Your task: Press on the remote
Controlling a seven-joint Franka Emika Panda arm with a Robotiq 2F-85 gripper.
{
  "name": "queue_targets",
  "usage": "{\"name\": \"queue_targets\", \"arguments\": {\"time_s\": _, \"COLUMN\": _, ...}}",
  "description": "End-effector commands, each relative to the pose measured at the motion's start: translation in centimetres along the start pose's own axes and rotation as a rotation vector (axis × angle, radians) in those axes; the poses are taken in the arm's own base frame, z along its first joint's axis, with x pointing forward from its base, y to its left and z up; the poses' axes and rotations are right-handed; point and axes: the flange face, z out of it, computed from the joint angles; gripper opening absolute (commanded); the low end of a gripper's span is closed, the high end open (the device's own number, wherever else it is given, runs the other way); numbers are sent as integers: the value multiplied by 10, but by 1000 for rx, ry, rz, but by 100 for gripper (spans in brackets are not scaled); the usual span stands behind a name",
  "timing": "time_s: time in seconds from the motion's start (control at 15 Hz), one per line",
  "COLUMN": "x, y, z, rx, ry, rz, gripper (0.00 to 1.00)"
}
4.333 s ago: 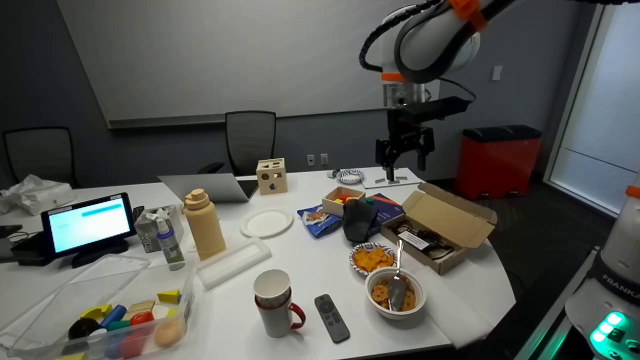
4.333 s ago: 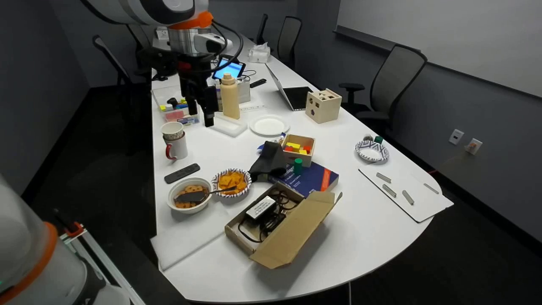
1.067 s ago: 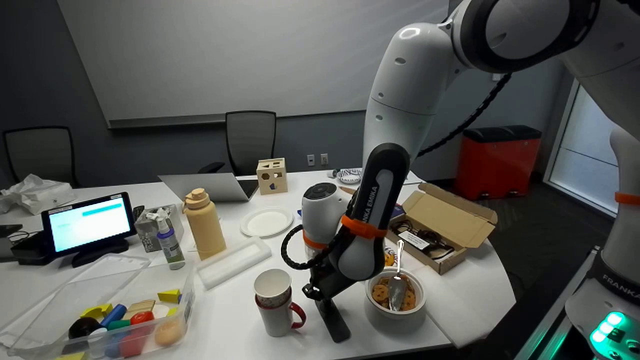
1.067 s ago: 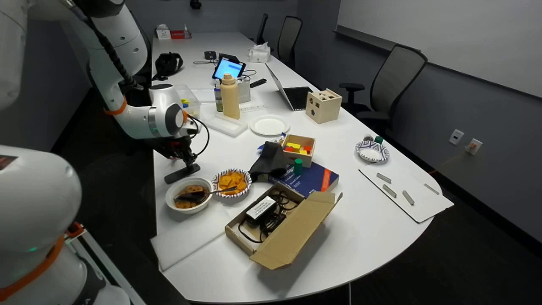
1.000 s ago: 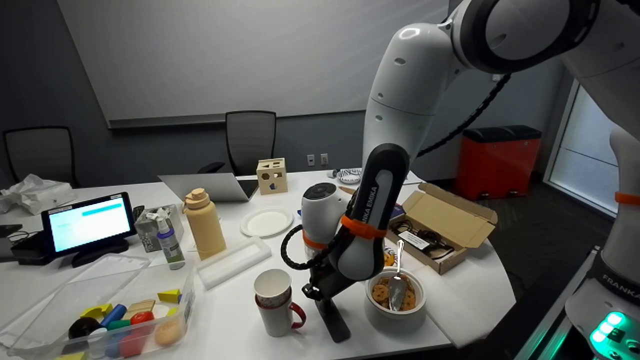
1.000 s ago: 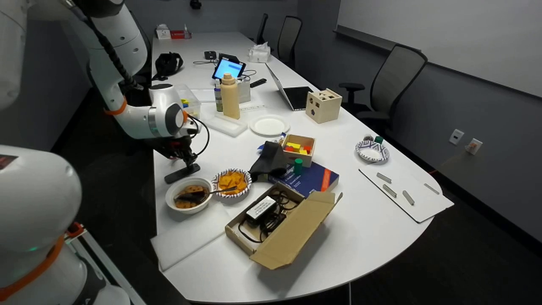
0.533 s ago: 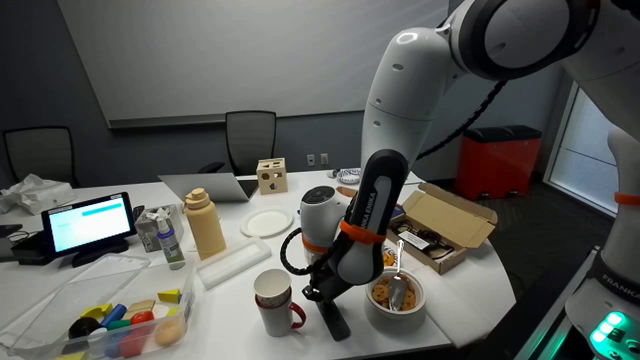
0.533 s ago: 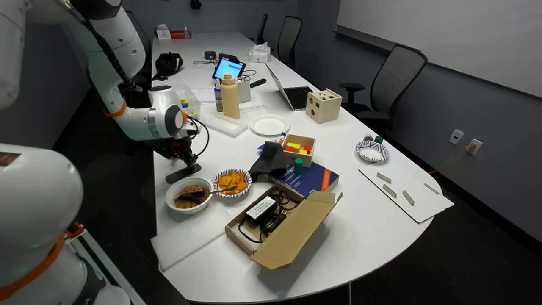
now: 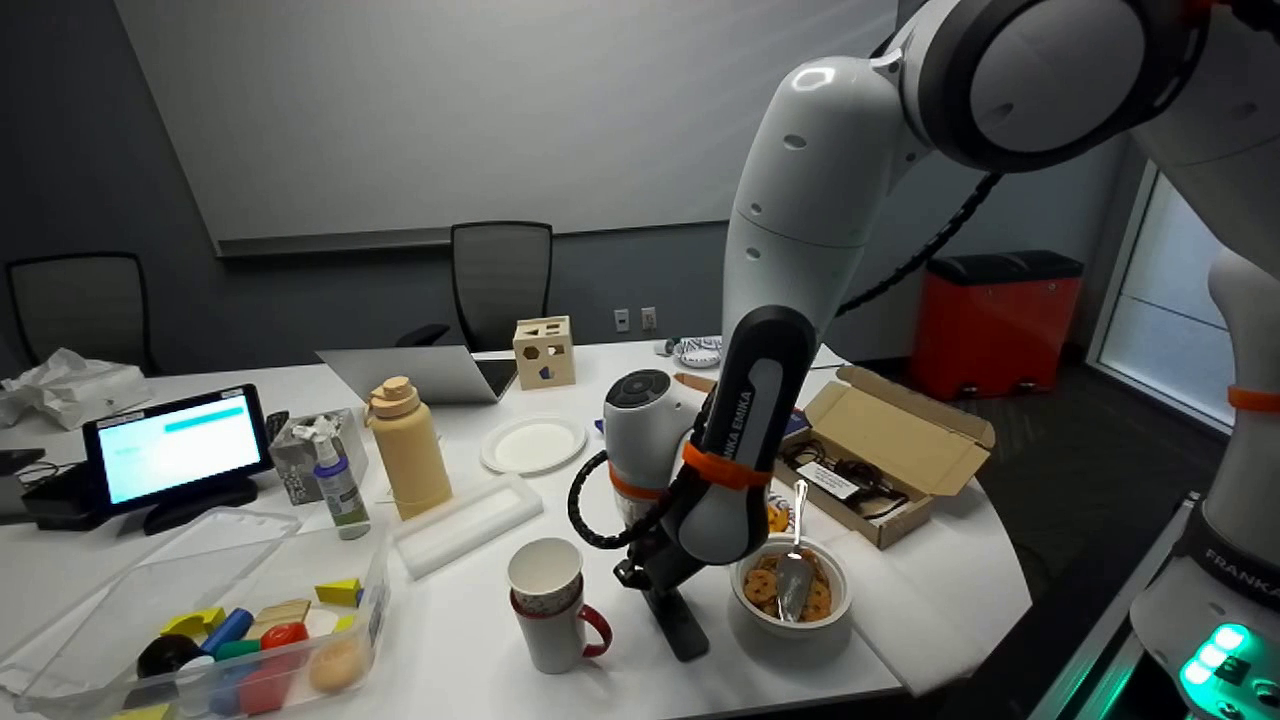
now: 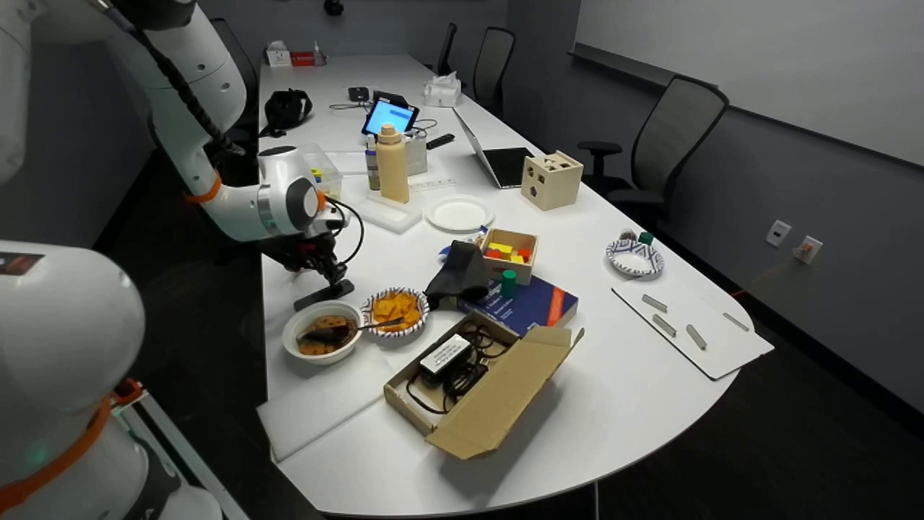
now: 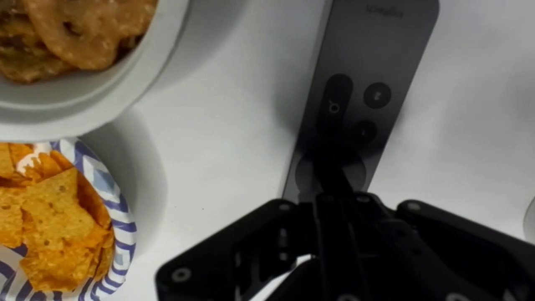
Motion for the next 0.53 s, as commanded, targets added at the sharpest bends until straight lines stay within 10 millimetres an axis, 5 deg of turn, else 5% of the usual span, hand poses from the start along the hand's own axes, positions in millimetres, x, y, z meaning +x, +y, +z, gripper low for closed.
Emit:
{"name": "queue_targets", "arguments": {"time_s": 0.0, "x": -6, "y": 5, "z": 21, "rx": -35, "ry": -13, "rz": 11, "gripper": 0}}
{"name": "queue_targets", "arguments": {"time_s": 0.47, "x": -11, "y": 16, "z": 33, "rx": -40, "ry": -41, "rz": 33, "gripper": 0}}
